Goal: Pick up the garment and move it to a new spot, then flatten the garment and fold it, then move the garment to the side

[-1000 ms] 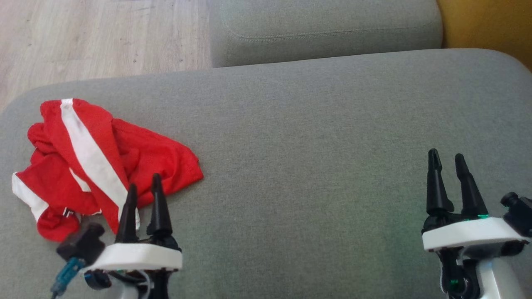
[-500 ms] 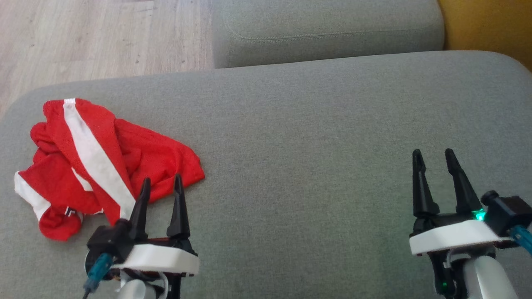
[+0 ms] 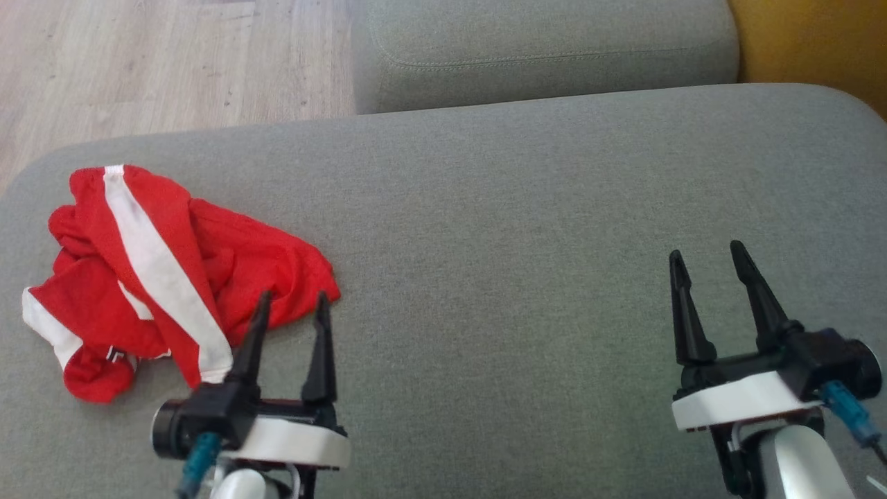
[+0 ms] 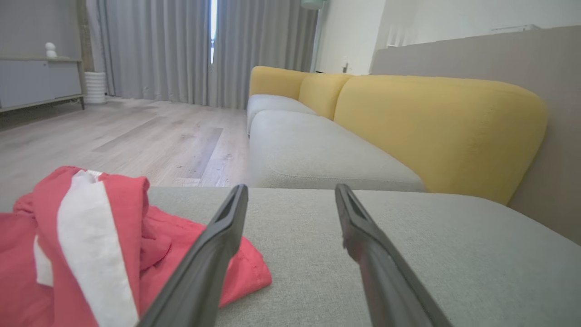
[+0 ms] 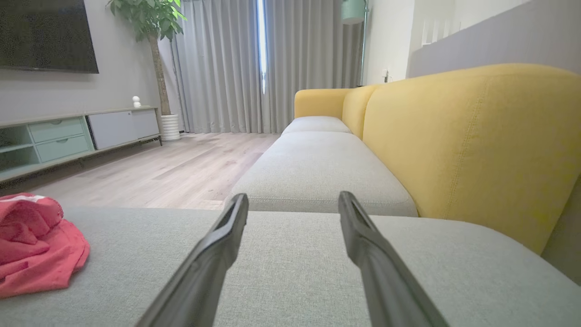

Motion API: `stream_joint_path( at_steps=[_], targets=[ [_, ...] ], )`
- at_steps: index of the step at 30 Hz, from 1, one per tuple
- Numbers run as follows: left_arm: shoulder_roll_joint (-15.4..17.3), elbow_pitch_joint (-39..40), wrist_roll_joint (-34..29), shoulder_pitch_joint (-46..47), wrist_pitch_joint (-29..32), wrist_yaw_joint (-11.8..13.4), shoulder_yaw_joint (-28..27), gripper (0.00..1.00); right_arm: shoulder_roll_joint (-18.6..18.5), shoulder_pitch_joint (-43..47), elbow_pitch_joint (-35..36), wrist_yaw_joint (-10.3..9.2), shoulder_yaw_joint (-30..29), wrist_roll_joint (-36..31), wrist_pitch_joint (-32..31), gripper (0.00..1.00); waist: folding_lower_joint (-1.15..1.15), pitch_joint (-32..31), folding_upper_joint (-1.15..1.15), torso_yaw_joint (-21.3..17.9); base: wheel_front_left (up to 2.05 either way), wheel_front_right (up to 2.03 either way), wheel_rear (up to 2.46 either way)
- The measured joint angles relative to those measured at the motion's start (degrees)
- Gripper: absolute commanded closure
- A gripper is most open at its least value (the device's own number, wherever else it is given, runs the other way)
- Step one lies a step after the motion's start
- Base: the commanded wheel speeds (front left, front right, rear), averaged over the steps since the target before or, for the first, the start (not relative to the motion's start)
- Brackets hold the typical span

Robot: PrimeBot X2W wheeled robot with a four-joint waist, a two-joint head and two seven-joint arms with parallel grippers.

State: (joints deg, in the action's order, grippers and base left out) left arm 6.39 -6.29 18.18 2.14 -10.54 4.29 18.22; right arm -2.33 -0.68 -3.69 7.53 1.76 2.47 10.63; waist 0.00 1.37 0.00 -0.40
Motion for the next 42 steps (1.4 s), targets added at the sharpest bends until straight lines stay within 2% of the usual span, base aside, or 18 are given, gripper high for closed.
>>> stream_joint_path(
  at_steps=[8,10,15,22,27,42],
  targets=[
    [0.6,-0.3,-6.6,0.0,-1.4,0.7,2.8,0.0,0.0,0.0,1.2,0.0,1.4,-6.5,1.3,0.0,0.0,-0.1,0.0,0.3,0.0,0.0,0.0],
    [0.1,-0.3,-6.0,0.0,-1.7,0.2,2.9,0.0,-0.1,0.0,1.4,0.0,2.3,-6.8,1.5,0.0,0.0,-0.1,0.0,0.4,0.0,0.0,0.0],
    [-2.5,1.0,0.7,-0.1,-2.6,-2.9,-1.5,0.0,-0.1,0.1,1.2,0.0,1.9,0.1,2.5,0.0,0.0,-0.1,0.0,0.7,0.0,0.0,0.0],
    [-3.3,-0.4,-0.1,-0.7,-3.8,-5.4,-3.9,0.0,-0.1,0.6,-2.7,0.0,1.0,6.9,3.6,0.0,0.0,-0.3,0.0,0.7,0.0,0.0,0.0],
    [-3.4,-3.0,0.8,-1.9,-3.9,-5.3,-3.9,0.0,-0.1,1.5,-4.4,0.0,1.2,7.1,3.7,0.0,0.0,-0.2,0.0,0.5,0.0,0.0,0.0],
    [-3.4,-3.2,1.5,-1.8,-3.9,-3.7,-3.7,0.0,-0.1,1.4,-6.2,0.0,0.6,7.0,3.7,0.0,0.0,-1.1,0.0,1.3,0.0,0.0,0.0]
  ],
)
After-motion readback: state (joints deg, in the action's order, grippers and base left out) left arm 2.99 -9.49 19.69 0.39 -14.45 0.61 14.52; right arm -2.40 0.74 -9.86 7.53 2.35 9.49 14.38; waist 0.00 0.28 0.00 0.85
